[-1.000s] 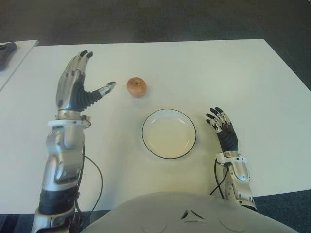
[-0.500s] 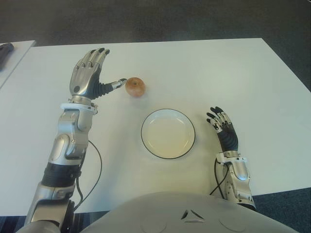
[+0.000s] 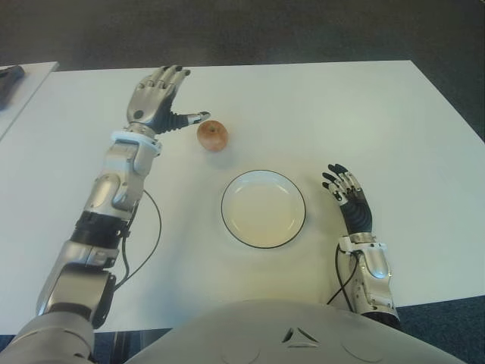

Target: Put the apples into the plate.

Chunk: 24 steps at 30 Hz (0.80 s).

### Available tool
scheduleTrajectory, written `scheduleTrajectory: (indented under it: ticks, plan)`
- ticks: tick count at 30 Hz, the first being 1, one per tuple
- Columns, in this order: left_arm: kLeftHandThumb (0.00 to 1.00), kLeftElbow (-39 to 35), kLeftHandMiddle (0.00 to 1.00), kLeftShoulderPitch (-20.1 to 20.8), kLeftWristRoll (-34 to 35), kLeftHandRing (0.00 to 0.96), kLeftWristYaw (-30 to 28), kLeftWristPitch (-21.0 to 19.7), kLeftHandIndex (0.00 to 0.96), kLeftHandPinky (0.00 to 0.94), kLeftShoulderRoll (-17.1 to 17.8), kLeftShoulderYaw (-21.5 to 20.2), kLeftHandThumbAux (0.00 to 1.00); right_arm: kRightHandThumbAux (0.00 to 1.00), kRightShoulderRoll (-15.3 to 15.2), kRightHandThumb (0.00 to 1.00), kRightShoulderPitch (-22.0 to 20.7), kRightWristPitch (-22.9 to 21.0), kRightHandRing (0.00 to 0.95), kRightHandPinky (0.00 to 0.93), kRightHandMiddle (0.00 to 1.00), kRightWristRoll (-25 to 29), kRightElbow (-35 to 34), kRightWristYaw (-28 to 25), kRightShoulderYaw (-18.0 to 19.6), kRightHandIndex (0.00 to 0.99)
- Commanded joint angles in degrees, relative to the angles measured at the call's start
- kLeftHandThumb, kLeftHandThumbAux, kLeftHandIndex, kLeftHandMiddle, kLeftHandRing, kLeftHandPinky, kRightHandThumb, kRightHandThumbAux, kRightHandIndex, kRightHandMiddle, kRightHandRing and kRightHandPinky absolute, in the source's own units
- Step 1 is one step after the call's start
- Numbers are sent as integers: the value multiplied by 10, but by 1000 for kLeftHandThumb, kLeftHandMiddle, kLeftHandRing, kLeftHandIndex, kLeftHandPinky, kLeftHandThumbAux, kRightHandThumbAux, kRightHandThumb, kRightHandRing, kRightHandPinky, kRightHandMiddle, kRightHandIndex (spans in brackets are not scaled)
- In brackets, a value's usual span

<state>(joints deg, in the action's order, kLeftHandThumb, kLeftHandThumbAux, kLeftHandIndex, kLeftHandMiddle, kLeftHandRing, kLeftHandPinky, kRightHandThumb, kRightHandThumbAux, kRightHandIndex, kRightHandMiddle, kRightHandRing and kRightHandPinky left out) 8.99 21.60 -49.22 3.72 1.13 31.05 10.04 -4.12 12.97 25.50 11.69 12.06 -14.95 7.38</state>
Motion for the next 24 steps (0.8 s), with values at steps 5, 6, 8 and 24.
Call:
scheduleTrajectory:
  ticks: [5, 6, 8, 24]
  plan:
    - [330, 95, 61, 56, -7, 61, -6, 16, 82, 127, 5, 44, 247, 586, 6, 365, 12, -34, 182, 216, 162, 2, -3, 12, 0, 119]
    - [328, 106, 60, 63, -5, 60, -5, 18, 81, 129, 4, 48, 245, 585, 6, 369, 13, -36, 183, 215, 162, 2, -5, 12, 0, 118]
    - [330, 132, 57, 80, -2, 57, -6, 24, 77, 130, 2, 56, 237, 581, 6, 373, 16, -40, 182, 212, 162, 2, -13, 13, -1, 113]
    - [333, 250, 55, 157, 7, 51, 3, 47, 58, 123, -16, 102, 210, 598, 11, 354, 17, -21, 189, 228, 165, 5, -8, 10, 1, 112]
